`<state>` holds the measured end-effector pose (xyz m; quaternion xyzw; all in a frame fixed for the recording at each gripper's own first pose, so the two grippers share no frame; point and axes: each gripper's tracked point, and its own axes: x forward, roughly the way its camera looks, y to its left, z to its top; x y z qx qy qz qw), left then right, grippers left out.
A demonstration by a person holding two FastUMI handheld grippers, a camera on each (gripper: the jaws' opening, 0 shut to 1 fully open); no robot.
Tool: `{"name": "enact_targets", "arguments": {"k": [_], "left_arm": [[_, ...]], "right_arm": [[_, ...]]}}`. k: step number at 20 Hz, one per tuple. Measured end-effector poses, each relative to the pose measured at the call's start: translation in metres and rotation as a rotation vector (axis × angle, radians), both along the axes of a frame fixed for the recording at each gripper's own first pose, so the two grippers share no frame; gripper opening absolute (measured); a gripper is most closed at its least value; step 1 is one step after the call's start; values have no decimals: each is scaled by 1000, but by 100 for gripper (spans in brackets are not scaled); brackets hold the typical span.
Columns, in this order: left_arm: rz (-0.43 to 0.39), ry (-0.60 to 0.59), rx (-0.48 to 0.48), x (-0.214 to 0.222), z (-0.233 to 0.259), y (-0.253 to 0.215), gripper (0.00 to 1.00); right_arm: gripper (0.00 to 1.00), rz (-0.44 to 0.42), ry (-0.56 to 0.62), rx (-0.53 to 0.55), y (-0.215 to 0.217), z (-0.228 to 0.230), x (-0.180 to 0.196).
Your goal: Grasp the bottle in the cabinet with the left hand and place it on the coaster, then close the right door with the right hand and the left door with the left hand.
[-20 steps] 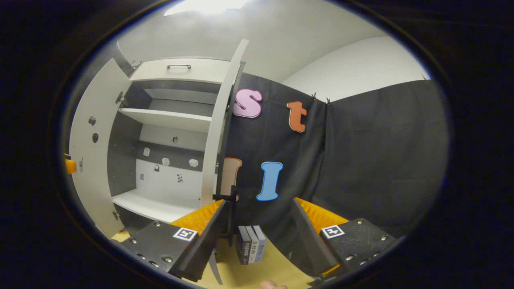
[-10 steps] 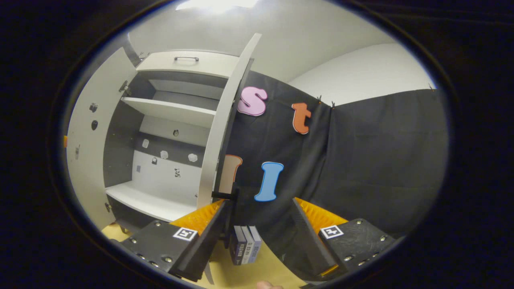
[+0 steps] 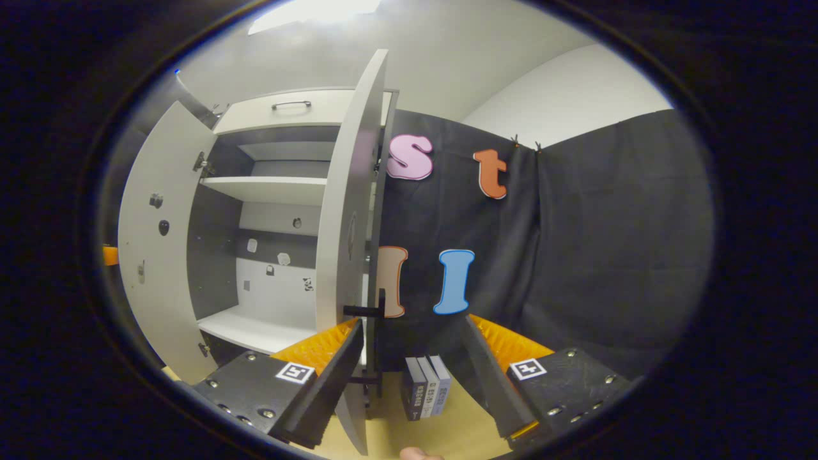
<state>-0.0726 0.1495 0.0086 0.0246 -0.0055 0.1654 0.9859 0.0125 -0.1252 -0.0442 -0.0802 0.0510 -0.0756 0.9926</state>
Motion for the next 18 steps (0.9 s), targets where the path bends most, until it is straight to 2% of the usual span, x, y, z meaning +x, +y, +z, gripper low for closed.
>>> {"name": "enact_targets", "arguments": {"k": [6, 7, 8, 18], "left_arm": [[32, -4, 0, -4, 1, 11, 95], [43, -3, 2, -6, 1, 15, 95], [56, -2, 5, -9, 1, 20, 95], [185, -31, -16, -44, 4, 60, 95]], "right_arm": [[95, 137, 17, 37, 57, -9, 12], [93, 157, 20, 40, 68, -10, 15], [95, 177, 25, 46, 76, -12, 19], [93, 327, 63, 57, 146, -30, 47]]}}
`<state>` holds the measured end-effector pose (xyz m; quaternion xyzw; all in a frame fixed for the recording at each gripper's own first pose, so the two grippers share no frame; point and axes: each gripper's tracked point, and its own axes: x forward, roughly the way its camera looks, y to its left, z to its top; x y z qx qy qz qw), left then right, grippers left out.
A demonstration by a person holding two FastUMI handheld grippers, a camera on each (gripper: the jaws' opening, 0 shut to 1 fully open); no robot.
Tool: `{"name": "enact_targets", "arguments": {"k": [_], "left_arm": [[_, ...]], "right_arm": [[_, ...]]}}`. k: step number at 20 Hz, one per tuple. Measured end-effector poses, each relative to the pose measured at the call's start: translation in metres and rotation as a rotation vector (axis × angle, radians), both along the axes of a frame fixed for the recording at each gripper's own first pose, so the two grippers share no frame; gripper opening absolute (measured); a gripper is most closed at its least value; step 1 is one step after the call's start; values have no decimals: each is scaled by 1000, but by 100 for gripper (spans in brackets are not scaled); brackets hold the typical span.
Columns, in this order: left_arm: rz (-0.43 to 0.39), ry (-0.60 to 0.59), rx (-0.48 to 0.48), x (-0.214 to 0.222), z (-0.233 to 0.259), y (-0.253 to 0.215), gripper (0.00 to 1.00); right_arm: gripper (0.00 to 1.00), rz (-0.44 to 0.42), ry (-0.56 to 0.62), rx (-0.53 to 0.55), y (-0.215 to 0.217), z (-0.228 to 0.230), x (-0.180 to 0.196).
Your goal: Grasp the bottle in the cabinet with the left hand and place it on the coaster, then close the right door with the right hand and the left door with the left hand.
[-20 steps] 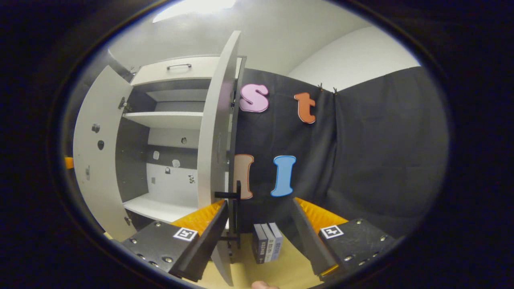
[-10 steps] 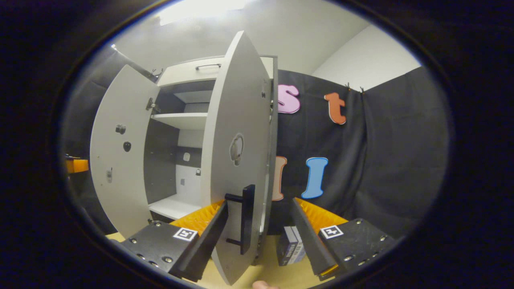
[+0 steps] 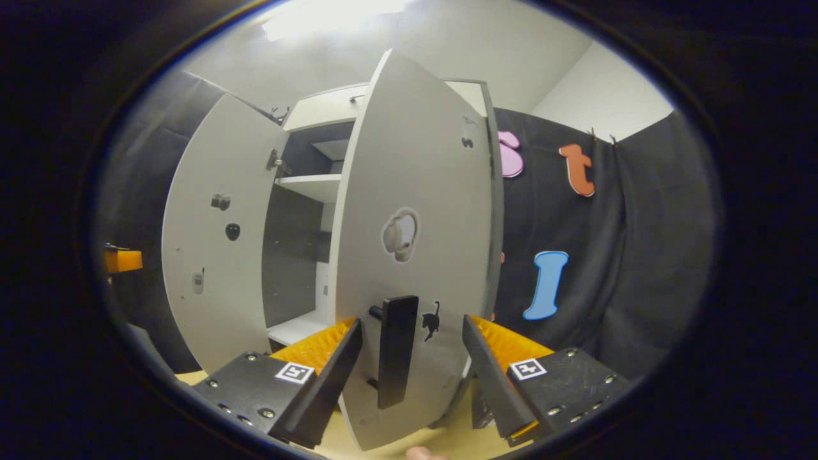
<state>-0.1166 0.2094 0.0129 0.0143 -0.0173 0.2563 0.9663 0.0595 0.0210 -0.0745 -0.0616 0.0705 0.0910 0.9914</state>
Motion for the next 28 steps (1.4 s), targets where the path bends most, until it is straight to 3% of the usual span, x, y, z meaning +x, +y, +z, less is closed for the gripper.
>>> {"name": "enact_targets", "arguments": {"k": [5, 12, 20, 22, 25, 27, 28], "left_arm": [[27, 7, 7, -5, -2, 8, 95], [18, 32, 23, -6, -7, 8, 95], [29, 51, 16, -6, -11, 11, 95], [36, 51, 13, -7, -11, 11, 90], [43, 56, 9, -7, -12, 13, 95], [44, 59, 11, -8, -12, 13, 90], [47, 63, 12, -8, -13, 14, 95]], "right_arm": [[95, 32, 7, 1, 26, -7, 8], [96, 20, 22, 51, 27, -6, 3], [96, 16, 24, 39, 37, -4, -4], [96, 16, 26, 43, 40, -4, -5], [96, 14, 29, 47, 43, -5, -4], [96, 10, 30, 48, 45, -5, -3], [96, 9, 31, 49, 46, -6, -3]]}}
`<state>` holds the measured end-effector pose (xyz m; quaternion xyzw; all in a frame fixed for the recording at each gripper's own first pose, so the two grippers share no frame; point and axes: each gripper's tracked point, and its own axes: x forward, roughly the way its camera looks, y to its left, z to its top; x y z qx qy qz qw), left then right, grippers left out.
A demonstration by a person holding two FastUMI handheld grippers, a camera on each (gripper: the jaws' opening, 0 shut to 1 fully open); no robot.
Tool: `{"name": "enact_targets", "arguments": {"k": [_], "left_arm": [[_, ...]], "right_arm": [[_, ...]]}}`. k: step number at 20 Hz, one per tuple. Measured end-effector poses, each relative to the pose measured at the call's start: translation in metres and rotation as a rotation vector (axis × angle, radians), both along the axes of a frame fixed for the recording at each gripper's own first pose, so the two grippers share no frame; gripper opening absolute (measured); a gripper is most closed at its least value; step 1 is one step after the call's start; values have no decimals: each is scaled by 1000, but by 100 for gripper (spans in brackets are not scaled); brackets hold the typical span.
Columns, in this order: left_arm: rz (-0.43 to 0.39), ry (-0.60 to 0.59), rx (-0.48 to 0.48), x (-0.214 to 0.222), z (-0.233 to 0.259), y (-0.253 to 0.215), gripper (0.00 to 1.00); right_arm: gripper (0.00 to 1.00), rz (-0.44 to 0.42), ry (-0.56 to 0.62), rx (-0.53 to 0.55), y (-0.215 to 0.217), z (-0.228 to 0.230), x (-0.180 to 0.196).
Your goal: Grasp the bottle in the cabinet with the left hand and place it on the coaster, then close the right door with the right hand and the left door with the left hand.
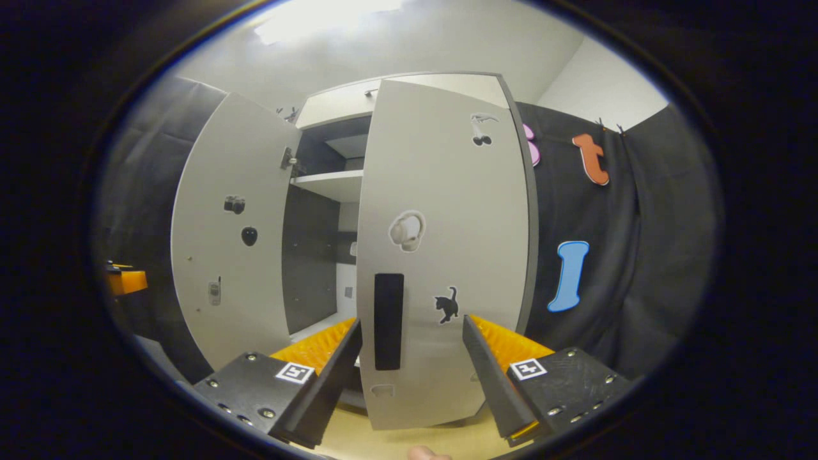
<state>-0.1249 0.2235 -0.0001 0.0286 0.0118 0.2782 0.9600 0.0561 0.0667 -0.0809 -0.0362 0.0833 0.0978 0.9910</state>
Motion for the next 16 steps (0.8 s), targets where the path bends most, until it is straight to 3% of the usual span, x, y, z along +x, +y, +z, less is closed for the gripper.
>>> {"name": "enact_targets", "arguments": {"k": [4, 5, 7, 16], "left_arm": [[2, 8, 9, 0, -1, 2, 95], [3, 5, 12, 1, 0, 3, 90], [2, 4, 15, 3, 1, 5, 95], [-19, -5, 2, 24, 5, 12, 95]], "right_arm": [[96, -9, 1, 3, 3, -2, 0], [96, -11, 2, 4, 4, -2, 0], [96, -14, 7, 5, 6, -3, 0], [96, -29, 1, 5, 5, 0, 0]]}}
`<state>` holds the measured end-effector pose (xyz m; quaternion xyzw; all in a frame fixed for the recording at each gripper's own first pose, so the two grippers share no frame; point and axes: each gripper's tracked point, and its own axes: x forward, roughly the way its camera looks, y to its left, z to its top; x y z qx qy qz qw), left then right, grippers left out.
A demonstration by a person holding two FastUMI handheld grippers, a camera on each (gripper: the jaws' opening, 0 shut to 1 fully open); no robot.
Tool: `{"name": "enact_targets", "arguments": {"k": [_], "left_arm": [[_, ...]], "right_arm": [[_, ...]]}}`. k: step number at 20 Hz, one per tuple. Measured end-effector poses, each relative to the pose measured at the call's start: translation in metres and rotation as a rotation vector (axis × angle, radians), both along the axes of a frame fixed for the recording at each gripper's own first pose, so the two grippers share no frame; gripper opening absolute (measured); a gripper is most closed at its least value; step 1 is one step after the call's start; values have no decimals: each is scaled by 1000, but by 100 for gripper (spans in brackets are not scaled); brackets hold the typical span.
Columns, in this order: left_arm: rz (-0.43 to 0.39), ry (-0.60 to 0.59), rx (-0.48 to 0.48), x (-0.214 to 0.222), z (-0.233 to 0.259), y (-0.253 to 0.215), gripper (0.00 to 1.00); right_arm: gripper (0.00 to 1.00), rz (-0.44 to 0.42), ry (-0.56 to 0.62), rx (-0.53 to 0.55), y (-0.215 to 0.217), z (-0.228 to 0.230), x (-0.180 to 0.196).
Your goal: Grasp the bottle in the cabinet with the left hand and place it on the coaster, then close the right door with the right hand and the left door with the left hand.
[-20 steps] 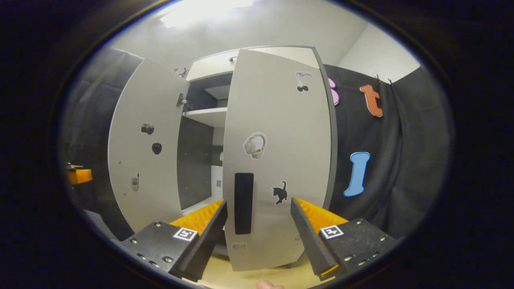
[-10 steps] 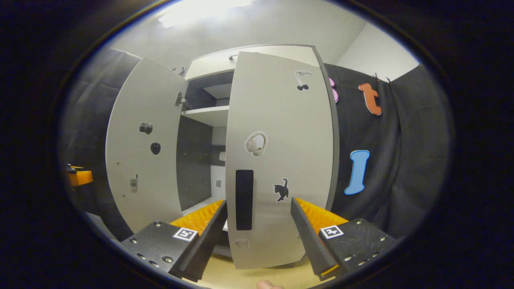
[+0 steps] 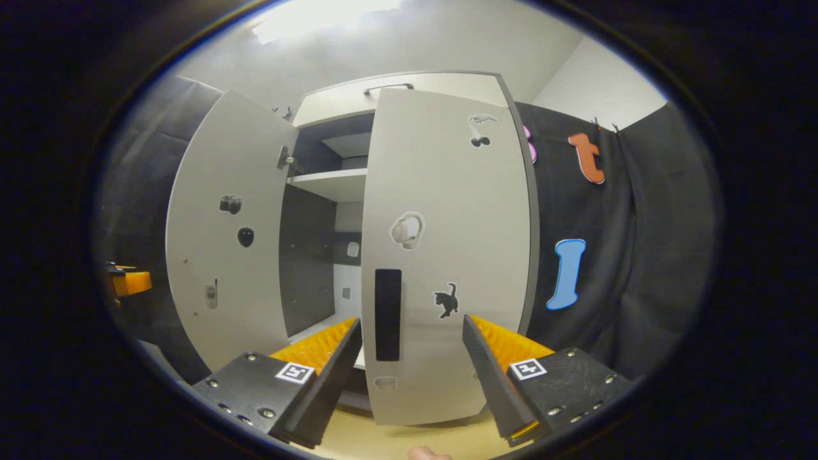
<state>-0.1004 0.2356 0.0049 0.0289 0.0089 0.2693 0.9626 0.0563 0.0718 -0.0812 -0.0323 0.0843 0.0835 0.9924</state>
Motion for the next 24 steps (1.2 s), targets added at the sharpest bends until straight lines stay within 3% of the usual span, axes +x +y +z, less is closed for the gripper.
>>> {"name": "enact_targets", "arguments": {"k": [4, 5, 9, 10, 16, 17, 18, 19, 20, 24], "left_arm": [[-10, -11, 8, 8, 4, 3, 95], [-18, -12, 6, 12, 5, 4, 90], [-41, -13, 0, 25, 5, 5, 90], [-48, -12, 0, 28, 3, 5, 95], [-93, 1, 0, 48, -5, 6, 95], [-107, 6, -7, 52, -8, 4, 90], [-111, 9, -7, 52, -10, 4, 95], [-127, 5, -2, 54, -8, 2, 89], [-143, 5, -10, 57, -7, 1, 93], [-206, -7, -81, 61, -9, -10, 93]], "right_arm": [[96, -15, 5, 0, -3, 0, -1], [96, -20, 5, -2, -4, 0, -1], [96, -41, 6, -16, -10, -2, -1], [96, -48, 5, -18, -11, -2, -1], [96, -89, 12, -32, -20, -5, -4], [96, -94, 14, -36, -22, -6, -4], [96, -99, 15, -40, -23, -6, -5], [96, -104, 14, -45, -25, -6, -5], [96, -106, 14, -48, -26, -7, -6], [96, -107, 16, -52, -26, -8, -9]]}}
